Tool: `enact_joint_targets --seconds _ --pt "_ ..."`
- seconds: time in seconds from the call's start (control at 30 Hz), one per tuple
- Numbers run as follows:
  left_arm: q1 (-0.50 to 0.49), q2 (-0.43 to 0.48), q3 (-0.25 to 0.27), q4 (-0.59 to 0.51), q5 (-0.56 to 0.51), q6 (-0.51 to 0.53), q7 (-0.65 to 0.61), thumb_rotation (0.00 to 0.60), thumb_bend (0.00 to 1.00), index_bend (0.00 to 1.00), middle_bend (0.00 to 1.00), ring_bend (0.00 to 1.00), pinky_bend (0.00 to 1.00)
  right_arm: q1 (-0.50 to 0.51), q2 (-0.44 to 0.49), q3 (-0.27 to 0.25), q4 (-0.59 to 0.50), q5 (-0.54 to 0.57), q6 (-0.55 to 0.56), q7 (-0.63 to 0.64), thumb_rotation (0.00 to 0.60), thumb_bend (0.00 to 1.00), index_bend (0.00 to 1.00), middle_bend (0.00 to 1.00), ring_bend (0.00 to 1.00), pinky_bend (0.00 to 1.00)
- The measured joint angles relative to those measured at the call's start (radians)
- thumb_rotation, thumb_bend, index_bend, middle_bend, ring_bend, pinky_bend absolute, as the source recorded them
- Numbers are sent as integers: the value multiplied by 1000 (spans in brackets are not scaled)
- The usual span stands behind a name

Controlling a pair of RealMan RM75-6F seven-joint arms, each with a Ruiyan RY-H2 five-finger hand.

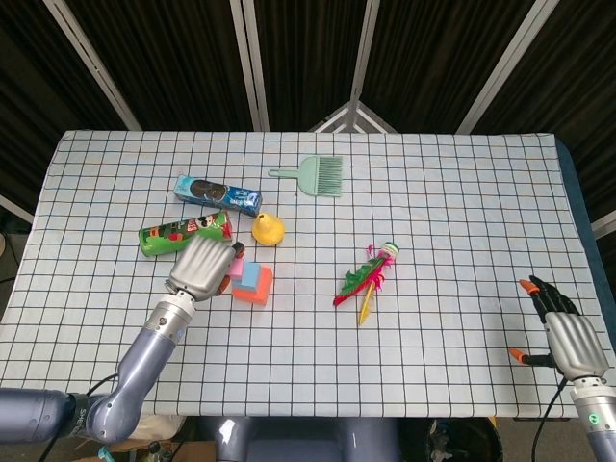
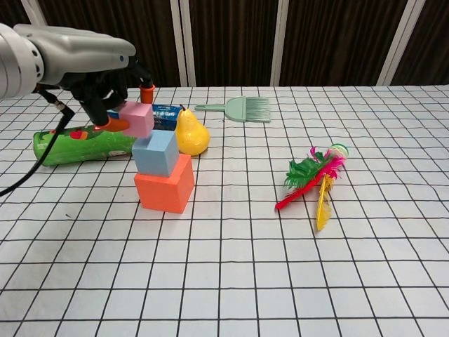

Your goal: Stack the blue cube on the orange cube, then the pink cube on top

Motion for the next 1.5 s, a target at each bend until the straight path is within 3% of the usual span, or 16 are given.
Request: enact_joint_targets --seconds 0.47,1.5 --pt "-44 -47 42 58 -5 2 -24 600 478 386 790 736 834 -1 2 1 1 3 0 8 600 69 24 23 35 137" --pt "-75 -76 79 68 14 58 -50 600 477 384 792 736 834 0 1 2 4 6 -3 12 600 70 25 23 34 137"
